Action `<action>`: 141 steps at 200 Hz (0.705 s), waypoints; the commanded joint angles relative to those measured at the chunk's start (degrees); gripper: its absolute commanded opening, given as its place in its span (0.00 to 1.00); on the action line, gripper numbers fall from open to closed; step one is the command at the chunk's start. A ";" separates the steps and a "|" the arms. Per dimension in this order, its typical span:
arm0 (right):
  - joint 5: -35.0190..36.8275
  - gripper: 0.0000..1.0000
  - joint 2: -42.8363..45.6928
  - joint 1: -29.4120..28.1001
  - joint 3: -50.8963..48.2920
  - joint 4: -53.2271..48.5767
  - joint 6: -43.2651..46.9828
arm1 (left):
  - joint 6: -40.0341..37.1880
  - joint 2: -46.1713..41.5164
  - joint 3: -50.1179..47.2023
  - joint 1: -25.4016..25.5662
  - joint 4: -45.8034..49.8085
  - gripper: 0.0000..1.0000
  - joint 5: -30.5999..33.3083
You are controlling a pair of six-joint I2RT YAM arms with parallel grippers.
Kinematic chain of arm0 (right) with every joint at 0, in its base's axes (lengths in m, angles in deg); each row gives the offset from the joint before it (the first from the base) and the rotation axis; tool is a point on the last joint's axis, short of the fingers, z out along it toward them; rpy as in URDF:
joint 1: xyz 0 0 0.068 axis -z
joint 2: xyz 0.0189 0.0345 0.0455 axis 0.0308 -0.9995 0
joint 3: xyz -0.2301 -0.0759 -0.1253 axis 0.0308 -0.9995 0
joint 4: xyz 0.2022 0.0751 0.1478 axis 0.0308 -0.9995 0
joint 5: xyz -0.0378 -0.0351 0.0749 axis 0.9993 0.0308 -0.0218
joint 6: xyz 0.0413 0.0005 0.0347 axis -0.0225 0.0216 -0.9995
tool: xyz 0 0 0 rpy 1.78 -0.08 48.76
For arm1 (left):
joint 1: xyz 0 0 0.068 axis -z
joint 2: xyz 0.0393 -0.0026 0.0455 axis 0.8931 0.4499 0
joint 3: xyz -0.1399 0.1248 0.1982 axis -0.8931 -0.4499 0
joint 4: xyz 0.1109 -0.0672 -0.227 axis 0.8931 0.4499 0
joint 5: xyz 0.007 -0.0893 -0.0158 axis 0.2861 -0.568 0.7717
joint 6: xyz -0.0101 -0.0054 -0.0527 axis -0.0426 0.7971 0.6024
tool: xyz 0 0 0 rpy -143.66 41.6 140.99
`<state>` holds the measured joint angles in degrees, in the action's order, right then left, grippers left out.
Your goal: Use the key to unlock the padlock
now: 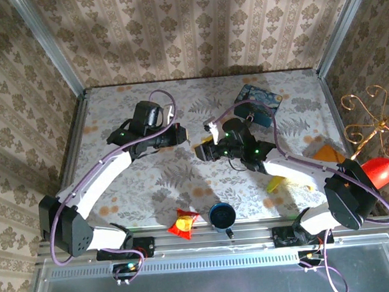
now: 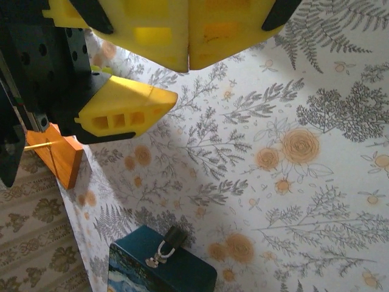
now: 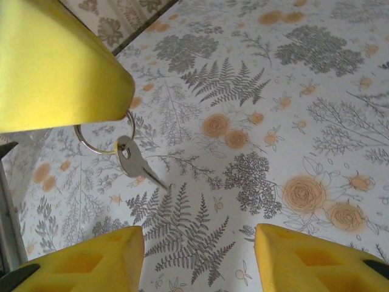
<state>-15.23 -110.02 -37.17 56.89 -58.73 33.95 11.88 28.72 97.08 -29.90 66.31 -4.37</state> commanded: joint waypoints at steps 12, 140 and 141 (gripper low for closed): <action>-3.82 0.49 1.56 -0.04 2.11 2.03 6.85 | -2.76 -1.69 2.50 0.80 3.37 0.00 -3.82; -8.12 0.43 0.71 -0.09 4.25 2.52 7.55 | -2.59 -1.25 2.81 1.44 2.71 0.00 -4.35; -8.20 0.43 0.68 -0.09 4.30 2.50 7.58 | -2.55 -1.25 2.79 1.44 2.71 0.00 -4.35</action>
<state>-21.57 -109.94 -37.17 59.07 -57.53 40.88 10.35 28.43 97.85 -29.00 68.91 -7.13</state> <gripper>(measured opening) 0.437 0.050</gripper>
